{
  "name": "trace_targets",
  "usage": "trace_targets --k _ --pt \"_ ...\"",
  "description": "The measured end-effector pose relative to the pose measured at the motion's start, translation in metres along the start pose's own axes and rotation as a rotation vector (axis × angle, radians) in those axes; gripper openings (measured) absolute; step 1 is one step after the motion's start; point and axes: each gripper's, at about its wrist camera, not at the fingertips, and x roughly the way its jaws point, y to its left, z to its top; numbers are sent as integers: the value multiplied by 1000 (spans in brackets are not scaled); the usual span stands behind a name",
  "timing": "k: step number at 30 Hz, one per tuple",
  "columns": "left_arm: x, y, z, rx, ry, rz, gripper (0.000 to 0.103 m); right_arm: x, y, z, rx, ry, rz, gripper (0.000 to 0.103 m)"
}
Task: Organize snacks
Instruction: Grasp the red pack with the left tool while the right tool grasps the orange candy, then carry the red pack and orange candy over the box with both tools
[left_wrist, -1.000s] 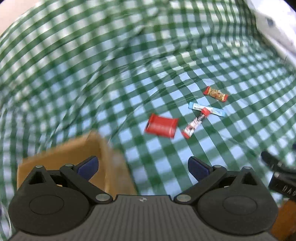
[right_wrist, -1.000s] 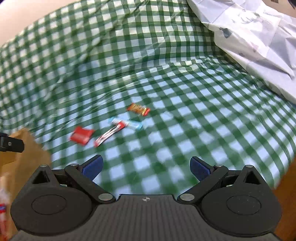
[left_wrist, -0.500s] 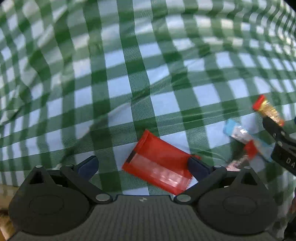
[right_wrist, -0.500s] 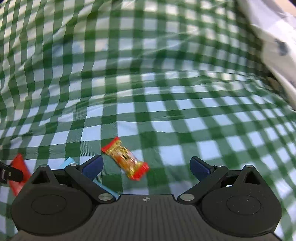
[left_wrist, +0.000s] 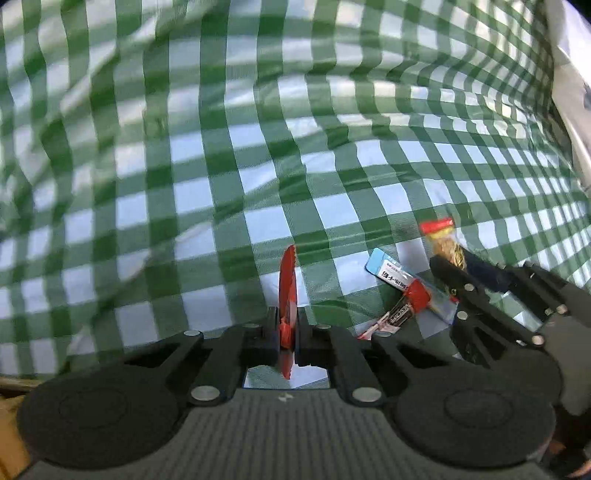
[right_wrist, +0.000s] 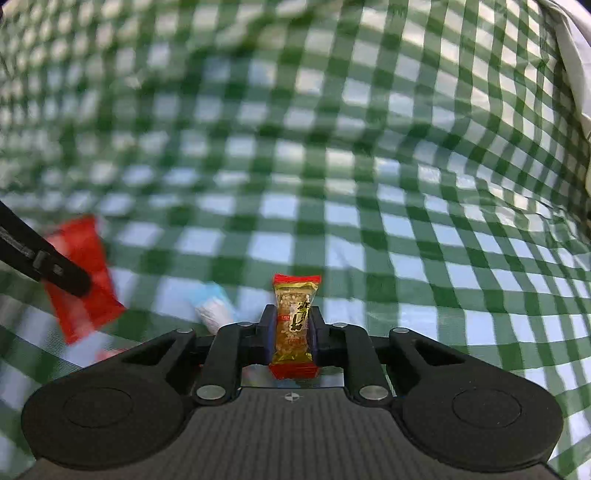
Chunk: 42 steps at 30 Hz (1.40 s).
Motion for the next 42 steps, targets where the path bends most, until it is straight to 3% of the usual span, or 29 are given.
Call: trace_targets --k 5,11,16,19,22,24,27,31,32,34,37,39,42 --pt "4 7 -8 -25 12 20 6 -6 20 13 -84 -21 23 18" --pt "-1 12 -4 -36 -21 19 6 1 18 7 -9 39 86 18" --pt "-25 10 -14 -18 -50 -5 6 -13 36 -16 53 198 204 18" --pt "-52 10 -26 0 -90 -34 6 -35 42 -35 99 294 331 18" --pt "-75 10 -36 -3 -111 -56 6 -64 52 -49 91 351 364 18" --pt "-90 11 -41 -12 -126 -65 6 -77 51 -47 110 312 333 18" --pt "-115 14 -47 -26 -160 -72 6 -71 42 -29 157 229 213 18" --pt "-146 21 -52 -43 -196 -84 6 -18 39 -16 224 264 13 18" --pt "-153 24 -53 -45 -203 -87 6 -12 41 -16 231 255 -3 18" --pt "-164 30 -55 -48 -214 -89 6 -4 60 -6 198 225 26 18" --pt "-179 39 -59 -67 -222 -93 6 -17 84 6 180 152 204 18" --pt "-189 46 -65 -86 -228 -101 6 -37 84 8 197 127 225 18" --pt "-212 55 -78 -107 -252 -107 6 -74 76 6 256 119 185 18"
